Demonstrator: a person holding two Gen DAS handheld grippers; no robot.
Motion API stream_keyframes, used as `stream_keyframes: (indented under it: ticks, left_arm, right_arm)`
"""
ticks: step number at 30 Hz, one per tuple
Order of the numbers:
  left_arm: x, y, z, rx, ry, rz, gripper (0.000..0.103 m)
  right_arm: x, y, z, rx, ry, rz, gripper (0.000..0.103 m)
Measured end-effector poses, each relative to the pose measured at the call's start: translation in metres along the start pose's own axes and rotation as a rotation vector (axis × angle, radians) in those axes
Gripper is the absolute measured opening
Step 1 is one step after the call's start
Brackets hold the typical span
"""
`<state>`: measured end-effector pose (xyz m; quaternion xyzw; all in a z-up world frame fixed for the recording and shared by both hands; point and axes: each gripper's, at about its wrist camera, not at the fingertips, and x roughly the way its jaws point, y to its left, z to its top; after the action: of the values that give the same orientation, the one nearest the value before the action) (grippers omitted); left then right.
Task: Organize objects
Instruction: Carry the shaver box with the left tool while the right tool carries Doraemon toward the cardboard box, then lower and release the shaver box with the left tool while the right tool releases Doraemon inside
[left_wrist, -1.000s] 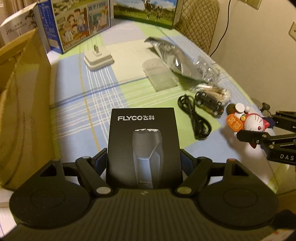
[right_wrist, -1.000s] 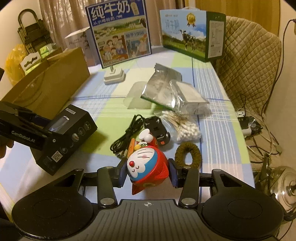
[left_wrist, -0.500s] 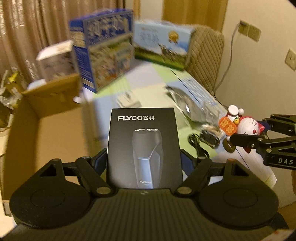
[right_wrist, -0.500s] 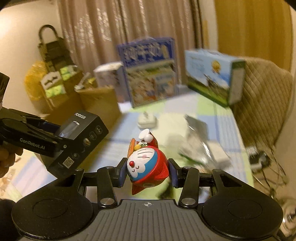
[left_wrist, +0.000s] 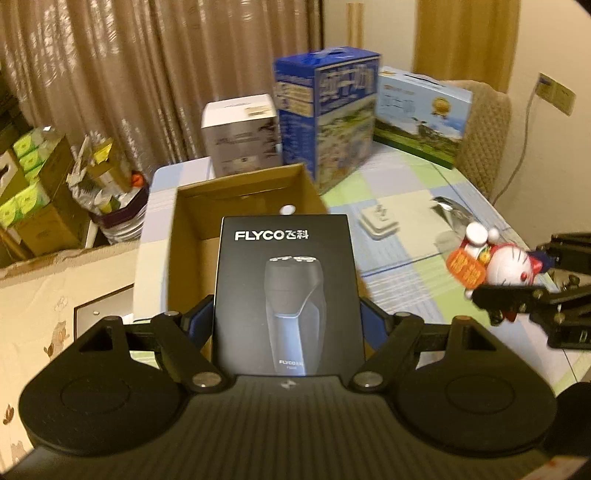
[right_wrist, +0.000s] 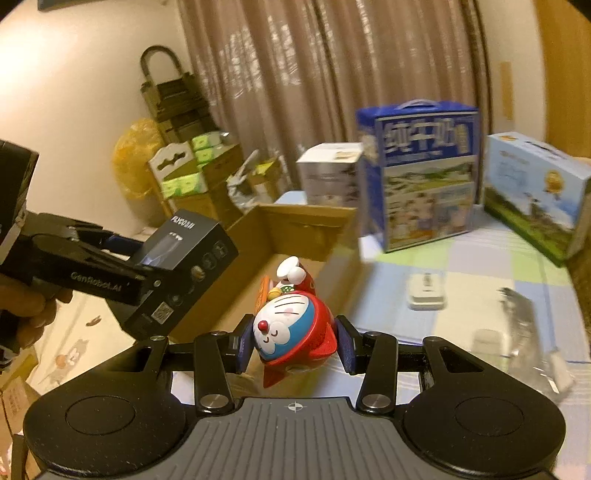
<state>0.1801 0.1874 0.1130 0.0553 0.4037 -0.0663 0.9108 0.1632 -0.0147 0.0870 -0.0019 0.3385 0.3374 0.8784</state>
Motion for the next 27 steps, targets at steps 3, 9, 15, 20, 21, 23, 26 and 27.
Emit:
stream_keyframes:
  ticks: [3, 9, 15, 20, 21, 23, 26, 27]
  left_arm:
    - [0.008, 0.021, -0.001, -0.028, 0.007, -0.004, 0.076]
    - [0.038, 0.045, 0.001, -0.032, 0.032, -0.016, 0.076]
    - [0.072, 0.057, -0.006, -0.038, 0.06, -0.045, 0.076]
    - [0.093, 0.066, -0.013, -0.042, 0.079, -0.053, 0.077]
    - [0.095, 0.068, -0.014, -0.046, 0.078, -0.051, 0.078]
    - [0.097, 0.072, -0.017, -0.048, 0.071, -0.042, 0.08]
    - [0.097, 0.078, -0.02, -0.064, 0.066, -0.044, 0.08]
    - [0.097, 0.08, -0.021, -0.068, 0.063, -0.044, 0.08]
  right_arm:
    - [0.026, 0.013, 0.004, -0.013, 0.027, 0.01, 0.042]
    - [0.073, 0.024, 0.004, -0.002, 0.071, 0.013, 0.042]
    - [0.105, 0.027, 0.001, -0.02, 0.109, -0.008, 0.042]
    - [0.126, 0.021, -0.005, -0.015, 0.131, -0.027, 0.042]
    - [0.128, 0.021, -0.005, -0.017, 0.134, -0.032, 0.042]
    - [0.132, 0.021, -0.006, -0.022, 0.139, -0.035, 0.042]
    - [0.135, 0.021, -0.008, -0.026, 0.143, -0.041, 0.042]
    - [0.137, 0.02, -0.009, -0.024, 0.144, -0.043, 0.042]
